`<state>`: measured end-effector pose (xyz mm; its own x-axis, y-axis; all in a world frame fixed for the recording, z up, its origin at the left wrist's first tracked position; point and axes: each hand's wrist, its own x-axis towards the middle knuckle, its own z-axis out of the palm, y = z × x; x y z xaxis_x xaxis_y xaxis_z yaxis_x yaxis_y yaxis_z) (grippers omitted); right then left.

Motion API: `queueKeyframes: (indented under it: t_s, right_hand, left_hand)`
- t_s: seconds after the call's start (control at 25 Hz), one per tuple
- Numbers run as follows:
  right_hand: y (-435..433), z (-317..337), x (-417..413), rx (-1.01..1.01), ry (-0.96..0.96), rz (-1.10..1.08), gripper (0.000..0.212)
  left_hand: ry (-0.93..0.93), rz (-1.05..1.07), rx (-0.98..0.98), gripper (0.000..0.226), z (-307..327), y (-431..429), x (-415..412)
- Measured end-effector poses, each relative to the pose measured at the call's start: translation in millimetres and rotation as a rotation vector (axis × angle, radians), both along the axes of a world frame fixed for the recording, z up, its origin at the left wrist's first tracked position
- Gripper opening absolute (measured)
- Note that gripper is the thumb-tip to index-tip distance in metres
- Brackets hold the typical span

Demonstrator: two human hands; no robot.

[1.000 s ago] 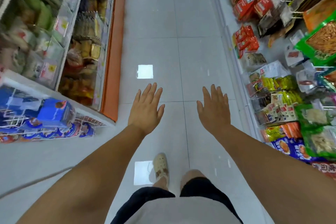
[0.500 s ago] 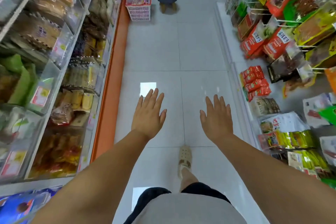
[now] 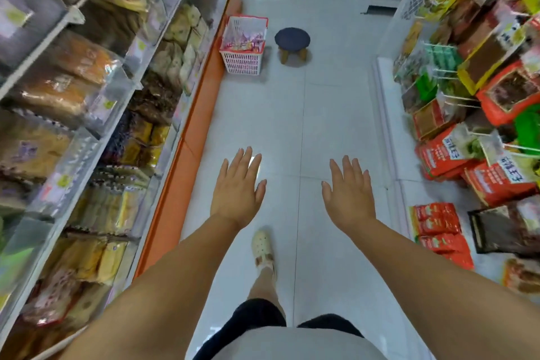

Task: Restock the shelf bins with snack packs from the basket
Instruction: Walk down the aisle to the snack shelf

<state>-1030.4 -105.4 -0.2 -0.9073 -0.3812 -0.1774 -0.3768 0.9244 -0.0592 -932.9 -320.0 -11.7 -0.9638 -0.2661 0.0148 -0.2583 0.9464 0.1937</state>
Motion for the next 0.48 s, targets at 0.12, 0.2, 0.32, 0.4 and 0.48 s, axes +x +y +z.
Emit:
queueKeyframes:
  t_s: [0.12, 0.2, 0.32, 0.4, 0.48]
  right_hand:
    - [-42.2, -0.5, -82.2, -0.001, -0.005, -0.031, 0.057]
    - [-69.2, 6.1, -141.8, -0.032, 0.003, -0.058, 0.057]
    - [-99.0, 14.8, -220.7, -0.064, 0.002, -0.102, 0.056]
    - [-115.8, 14.2, -276.1, -0.07, 0.004, -0.118, 0.056]
    - [-131.0, 8.9, -333.7, -0.061, 0.009, -0.112, 0.057]
  left_hand:
    - [0.005, -0.009, 0.023, 0.058, -4.2, -48.0, -86.8]
    - [0.021, -0.024, 0.033, 0.058, 4.3, -77.3, -150.9]
    - [0.055, -0.066, 0.054, 0.057, 19.9, -106.9, -241.2]
    - [0.055, -0.083, 0.06, 0.057, 20.9, -124.3, -301.9]
    - [0.042, -0.103, 0.039, 0.057, 14.6, -141.3, -358.7]
